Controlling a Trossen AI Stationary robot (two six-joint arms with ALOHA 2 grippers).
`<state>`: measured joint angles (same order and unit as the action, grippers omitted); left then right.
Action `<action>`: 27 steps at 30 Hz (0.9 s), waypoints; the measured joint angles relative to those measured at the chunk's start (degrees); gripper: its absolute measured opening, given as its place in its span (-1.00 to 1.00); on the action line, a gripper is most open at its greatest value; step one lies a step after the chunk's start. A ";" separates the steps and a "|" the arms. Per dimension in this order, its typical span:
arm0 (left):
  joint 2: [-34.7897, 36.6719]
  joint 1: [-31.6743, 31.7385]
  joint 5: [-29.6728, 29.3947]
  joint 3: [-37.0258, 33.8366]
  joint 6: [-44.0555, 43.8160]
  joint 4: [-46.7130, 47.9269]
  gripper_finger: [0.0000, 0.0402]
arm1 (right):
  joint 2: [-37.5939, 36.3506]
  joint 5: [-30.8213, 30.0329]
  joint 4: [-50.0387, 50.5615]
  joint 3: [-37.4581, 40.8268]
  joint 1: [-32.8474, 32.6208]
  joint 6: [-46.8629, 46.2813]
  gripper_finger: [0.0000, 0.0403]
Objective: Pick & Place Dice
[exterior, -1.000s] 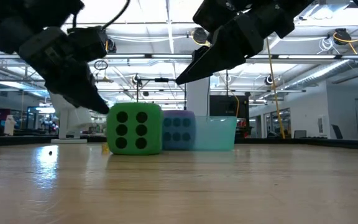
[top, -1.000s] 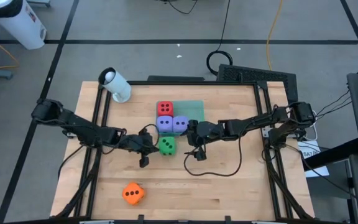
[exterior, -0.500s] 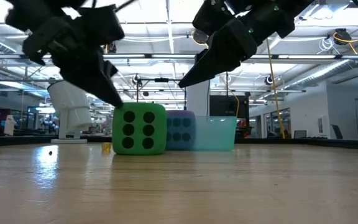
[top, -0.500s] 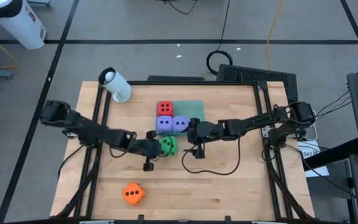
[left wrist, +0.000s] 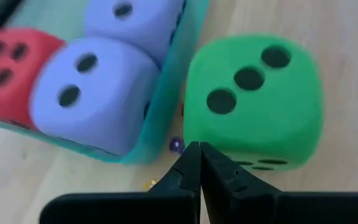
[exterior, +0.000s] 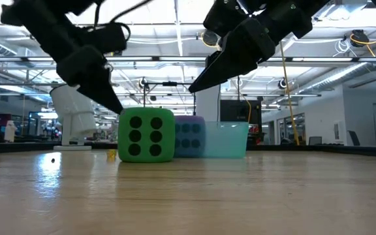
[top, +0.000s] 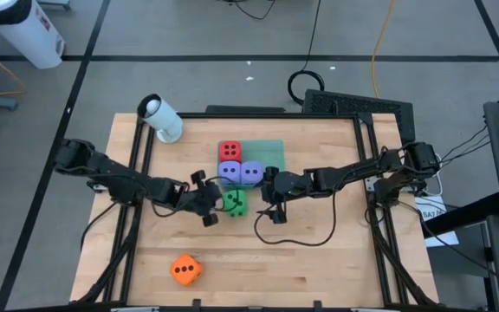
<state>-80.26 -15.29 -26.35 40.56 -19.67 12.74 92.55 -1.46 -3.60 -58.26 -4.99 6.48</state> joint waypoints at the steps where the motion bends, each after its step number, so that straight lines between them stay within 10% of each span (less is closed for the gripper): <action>1: -0.87 0.58 1.45 0.00 -0.03 -0.69 -0.98 | 0.00 0.00 -0.01 0.00 0.00 -0.07 0.96; 11: -5.12 1.16 12.84 -0.03 7.58 -14.95 -0.98 | 0.00 0.31 -0.40 0.00 0.00 -1.21 0.97; 27: -4.30 1.14 12.04 0.02 9.35 -12.58 -0.98 | 0.01 9.19 -3.16 -0.02 -2.09 15.37 0.98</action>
<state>-84.56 -14.15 -14.30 40.58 -10.32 0.17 92.56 7.72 -6.76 -58.28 -7.09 21.85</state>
